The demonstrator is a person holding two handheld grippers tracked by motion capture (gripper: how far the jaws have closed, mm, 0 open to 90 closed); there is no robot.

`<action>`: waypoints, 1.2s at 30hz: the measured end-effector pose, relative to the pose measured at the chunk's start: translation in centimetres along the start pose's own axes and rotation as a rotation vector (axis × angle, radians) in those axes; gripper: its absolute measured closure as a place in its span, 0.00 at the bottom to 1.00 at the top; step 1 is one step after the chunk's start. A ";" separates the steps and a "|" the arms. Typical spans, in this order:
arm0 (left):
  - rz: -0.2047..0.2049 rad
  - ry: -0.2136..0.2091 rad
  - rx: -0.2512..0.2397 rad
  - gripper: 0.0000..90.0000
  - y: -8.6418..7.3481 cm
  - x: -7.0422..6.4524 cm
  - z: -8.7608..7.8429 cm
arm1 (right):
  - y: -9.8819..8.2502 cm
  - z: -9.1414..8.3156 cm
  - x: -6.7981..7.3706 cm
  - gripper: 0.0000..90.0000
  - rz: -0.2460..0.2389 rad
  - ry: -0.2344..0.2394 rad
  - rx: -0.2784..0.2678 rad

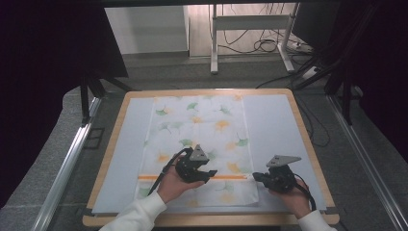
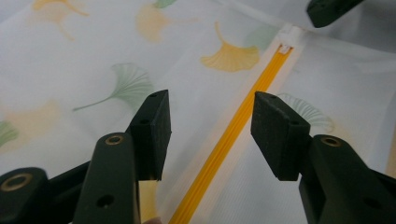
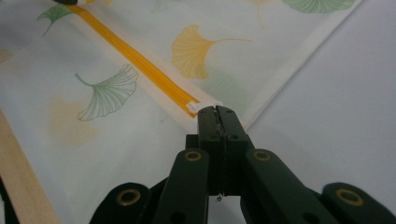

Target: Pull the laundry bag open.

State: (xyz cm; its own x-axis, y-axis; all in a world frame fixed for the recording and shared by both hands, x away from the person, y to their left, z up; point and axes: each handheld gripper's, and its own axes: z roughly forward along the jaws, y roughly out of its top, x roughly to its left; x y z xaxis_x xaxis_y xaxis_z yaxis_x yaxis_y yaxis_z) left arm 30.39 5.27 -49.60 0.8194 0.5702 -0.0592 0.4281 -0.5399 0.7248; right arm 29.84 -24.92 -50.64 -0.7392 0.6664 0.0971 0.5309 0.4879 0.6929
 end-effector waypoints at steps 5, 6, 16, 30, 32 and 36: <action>0.013 -0.029 0.017 0.56 1.0 -0.9 1.6 | 1.0 0.6 -1.5 0.99 0.034 0.002 -0.017; 0.017 -0.033 0.021 0.56 1.2 -1.0 1.9 | 1.3 0.8 -1.7 0.99 0.037 0.006 -0.015; 0.073 -0.072 0.044 0.61 3.7 -2.9 3.8 | 2.3 2.7 -2.5 0.99 0.032 0.007 0.027; 0.093 -0.130 0.114 0.73 5.6 -4.2 7.5 | 2.9 3.9 -4.1 0.99 0.056 0.022 0.044; 0.094 -0.133 0.120 0.73 5.7 -4.2 8.0 | 2.9 3.9 -4.2 0.99 0.064 0.028 0.045; 0.091 -0.147 0.131 0.74 5.9 -4.3 8.7 | 2.8 3.9 -4.5 0.99 0.077 0.041 0.043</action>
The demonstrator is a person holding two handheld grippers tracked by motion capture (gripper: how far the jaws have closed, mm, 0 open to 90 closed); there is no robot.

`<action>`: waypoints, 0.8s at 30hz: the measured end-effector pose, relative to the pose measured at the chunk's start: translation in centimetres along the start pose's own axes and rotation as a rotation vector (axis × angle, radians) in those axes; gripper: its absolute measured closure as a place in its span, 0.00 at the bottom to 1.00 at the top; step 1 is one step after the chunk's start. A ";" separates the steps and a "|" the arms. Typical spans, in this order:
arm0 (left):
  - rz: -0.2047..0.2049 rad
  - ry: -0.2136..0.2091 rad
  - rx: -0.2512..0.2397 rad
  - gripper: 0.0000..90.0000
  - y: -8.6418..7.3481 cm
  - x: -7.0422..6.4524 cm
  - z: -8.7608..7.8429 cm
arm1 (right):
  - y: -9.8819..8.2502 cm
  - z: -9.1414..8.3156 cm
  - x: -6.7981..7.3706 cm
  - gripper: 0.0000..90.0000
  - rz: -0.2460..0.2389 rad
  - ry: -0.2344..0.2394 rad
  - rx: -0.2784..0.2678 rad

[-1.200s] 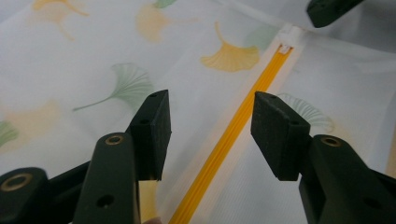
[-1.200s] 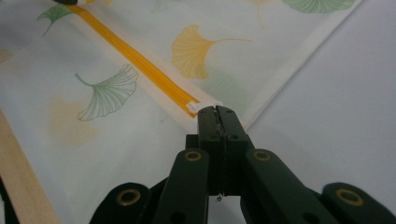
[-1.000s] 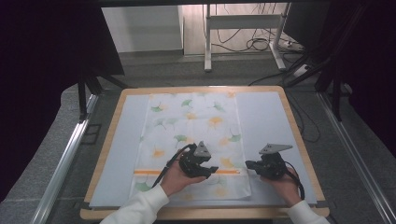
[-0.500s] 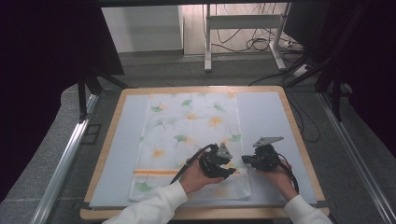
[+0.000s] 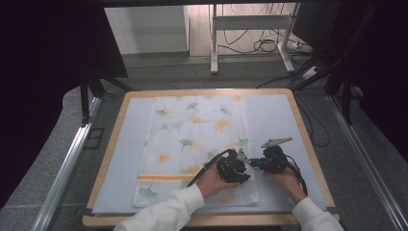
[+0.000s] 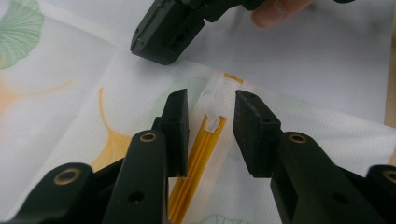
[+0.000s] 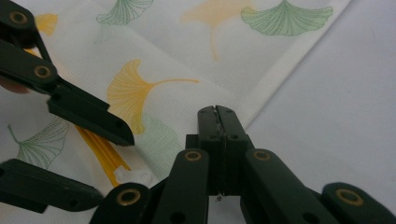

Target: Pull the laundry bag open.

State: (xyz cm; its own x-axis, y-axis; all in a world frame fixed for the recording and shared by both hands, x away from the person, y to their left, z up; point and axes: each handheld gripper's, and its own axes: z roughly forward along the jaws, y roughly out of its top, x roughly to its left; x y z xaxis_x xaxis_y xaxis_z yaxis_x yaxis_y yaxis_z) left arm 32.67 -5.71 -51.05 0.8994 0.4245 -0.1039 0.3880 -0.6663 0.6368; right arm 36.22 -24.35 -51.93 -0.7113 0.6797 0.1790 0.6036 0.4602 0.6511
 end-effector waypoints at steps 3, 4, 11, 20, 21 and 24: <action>0.006 -0.001 0.003 0.75 0.1 -0.1 0.3 | 0.0 0.0 -0.1 0.99 0.004 0.001 -0.001; 0.018 0.000 0.013 0.76 0.3 -0.1 0.5 | 0.0 -0.1 -0.2 0.99 0.014 0.004 0.001; 0.034 0.001 0.033 0.84 0.8 0.0 0.9 | -0.1 0.0 -0.3 0.99 0.020 0.009 -0.005; 0.059 -0.014 0.034 0.94 0.6 -0.1 0.9 | -0.2 -0.1 -0.3 0.99 0.024 0.012 -0.004; 0.060 -0.013 0.031 0.95 0.6 -0.1 0.9 | -0.2 -0.1 -0.3 0.99 0.024 0.012 -0.004; 0.065 -0.013 0.014 0.96 0.4 -0.1 0.8 | -0.2 -0.1 -0.3 0.99 0.024 0.011 -0.006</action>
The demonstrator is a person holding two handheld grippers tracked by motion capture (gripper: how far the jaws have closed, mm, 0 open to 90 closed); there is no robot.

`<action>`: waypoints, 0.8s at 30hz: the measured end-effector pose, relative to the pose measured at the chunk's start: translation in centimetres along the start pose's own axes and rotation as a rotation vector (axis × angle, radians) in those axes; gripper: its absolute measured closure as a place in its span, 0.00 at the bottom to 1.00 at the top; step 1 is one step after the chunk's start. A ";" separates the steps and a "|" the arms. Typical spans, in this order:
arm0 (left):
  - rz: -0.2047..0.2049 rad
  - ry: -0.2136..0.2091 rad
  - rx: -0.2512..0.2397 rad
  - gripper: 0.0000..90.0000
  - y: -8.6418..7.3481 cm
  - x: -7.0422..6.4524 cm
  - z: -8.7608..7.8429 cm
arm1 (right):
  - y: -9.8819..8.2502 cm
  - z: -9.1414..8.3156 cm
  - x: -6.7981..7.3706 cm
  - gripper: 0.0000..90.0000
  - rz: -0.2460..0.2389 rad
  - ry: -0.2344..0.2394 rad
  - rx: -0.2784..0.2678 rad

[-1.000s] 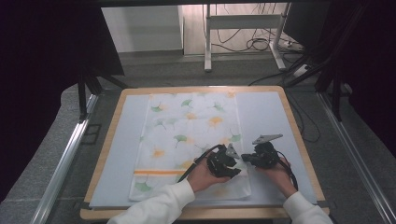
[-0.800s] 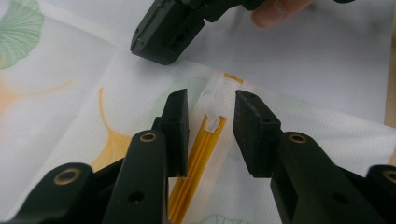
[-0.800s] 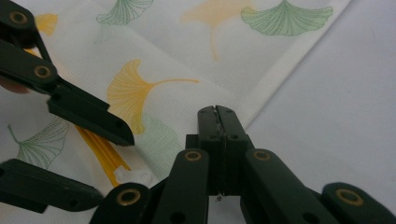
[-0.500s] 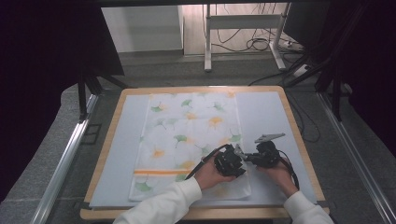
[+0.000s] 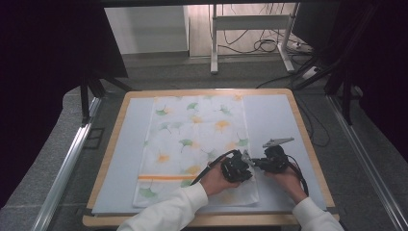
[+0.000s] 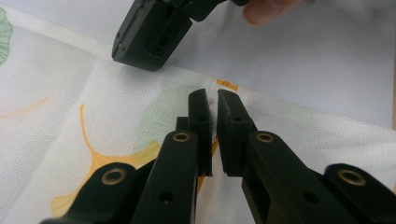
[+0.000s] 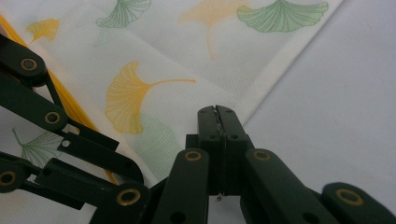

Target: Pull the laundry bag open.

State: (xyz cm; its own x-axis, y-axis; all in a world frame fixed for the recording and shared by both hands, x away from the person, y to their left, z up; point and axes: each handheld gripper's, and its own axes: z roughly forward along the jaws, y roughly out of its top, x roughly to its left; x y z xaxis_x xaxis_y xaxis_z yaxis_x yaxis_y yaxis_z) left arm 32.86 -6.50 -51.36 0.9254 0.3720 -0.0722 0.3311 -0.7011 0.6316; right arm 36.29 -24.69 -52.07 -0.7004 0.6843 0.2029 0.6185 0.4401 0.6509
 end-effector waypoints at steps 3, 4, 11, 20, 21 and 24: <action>0.006 -0.004 -0.006 0.99 -0.1 0.0 -0.1 | 0.0 0.0 0.0 0.99 0.002 0.000 0.000; 0.008 -0.009 -0.008 1.00 -0.1 0.0 -0.1 | 0.0 0.0 0.0 0.99 0.001 0.000 0.000; 0.017 -0.007 -0.019 1.00 -0.2 0.0 -0.1 | 0.0 0.0 0.1 0.99 0.001 -0.001 0.001; -0.033 -0.012 -0.054 1.00 -0.8 0.1 -0.2 | -0.1 -0.1 0.1 0.99 -0.004 -0.006 0.002; -0.041 -0.015 -0.058 1.00 -0.8 0.2 -0.2 | -0.1 -0.1 0.1 0.99 -0.007 -0.007 0.002; -0.060 -0.022 -0.070 1.00 -1.0 0.3 -0.2 | -0.1 -0.1 0.2 0.99 -0.015 -0.014 0.003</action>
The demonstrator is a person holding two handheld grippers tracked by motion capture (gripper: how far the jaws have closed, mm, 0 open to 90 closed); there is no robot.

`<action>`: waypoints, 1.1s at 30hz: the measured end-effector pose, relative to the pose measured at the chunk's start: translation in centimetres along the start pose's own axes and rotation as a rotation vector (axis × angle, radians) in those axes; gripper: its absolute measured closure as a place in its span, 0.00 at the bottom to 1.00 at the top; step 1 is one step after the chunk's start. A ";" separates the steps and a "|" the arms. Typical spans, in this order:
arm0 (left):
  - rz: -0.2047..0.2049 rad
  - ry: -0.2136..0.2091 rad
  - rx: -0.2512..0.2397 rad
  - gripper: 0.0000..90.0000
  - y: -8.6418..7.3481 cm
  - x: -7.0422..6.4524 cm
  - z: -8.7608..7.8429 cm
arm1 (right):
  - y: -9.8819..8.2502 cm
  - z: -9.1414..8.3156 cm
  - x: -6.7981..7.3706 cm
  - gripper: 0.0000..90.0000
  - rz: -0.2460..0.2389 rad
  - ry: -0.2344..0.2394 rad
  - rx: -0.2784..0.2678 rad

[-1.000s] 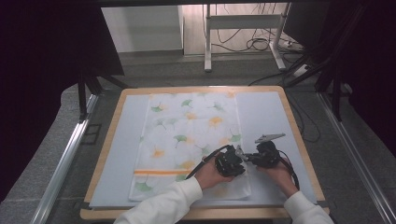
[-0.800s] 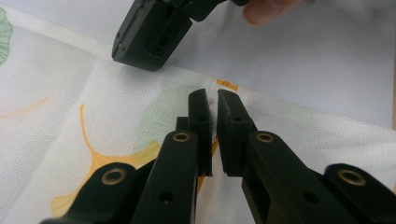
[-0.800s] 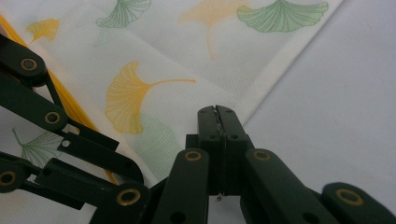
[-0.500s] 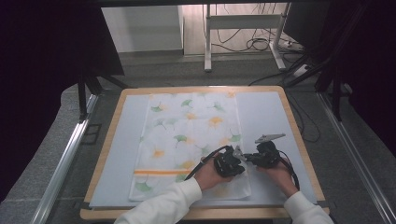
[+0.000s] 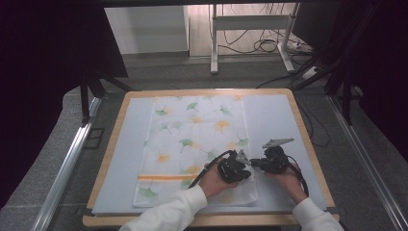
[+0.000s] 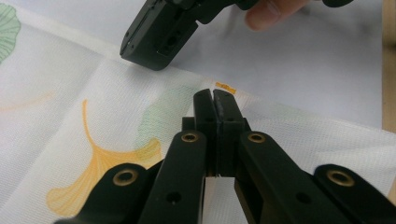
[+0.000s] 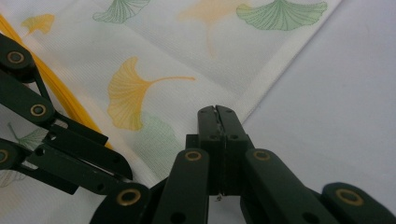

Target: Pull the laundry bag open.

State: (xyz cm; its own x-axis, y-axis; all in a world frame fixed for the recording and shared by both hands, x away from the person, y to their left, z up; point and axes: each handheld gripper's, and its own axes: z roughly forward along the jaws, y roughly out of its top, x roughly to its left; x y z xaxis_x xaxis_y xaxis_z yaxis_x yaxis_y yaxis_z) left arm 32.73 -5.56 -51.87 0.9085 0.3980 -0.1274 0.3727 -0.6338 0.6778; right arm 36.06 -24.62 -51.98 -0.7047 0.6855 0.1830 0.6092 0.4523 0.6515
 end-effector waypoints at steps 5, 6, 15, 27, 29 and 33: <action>-0.009 0.004 -0.013 1.00 -0.1 0.0 0.0 | -0.2 -0.7 0.6 0.99 -0.017 -0.021 -0.001; -0.013 0.005 -0.019 1.00 -0.2 -0.1 0.0 | -0.4 -1.1 0.8 0.99 -0.017 -0.011 0.002; -0.041 -0.002 -0.041 1.00 -0.4 0.0 0.1 | -2.7 -3.7 3.7 0.99 -0.030 0.008 0.005; -0.051 0.013 -0.052 1.00 -0.5 -0.2 0.2 | -3.5 -2.5 5.3 1.00 -0.056 0.016 0.092; -0.038 0.021 -0.043 1.00 -0.5 -0.2 0.1 | -3.5 -2.5 5.4 1.00 -0.060 0.011 0.094; -0.058 0.023 -0.058 1.00 -0.7 -0.3 0.1 | -3.5 -2.5 5.4 1.00 -0.053 0.008 0.096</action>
State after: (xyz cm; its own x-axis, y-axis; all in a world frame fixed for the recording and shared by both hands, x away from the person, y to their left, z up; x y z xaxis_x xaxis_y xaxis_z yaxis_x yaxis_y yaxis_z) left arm 32.22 -5.30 -52.39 0.8810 0.4481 -0.1514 0.4122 -0.5704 0.7105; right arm 29.25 -23.94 -51.48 -0.7397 0.6546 0.1560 0.6025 0.5412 0.5866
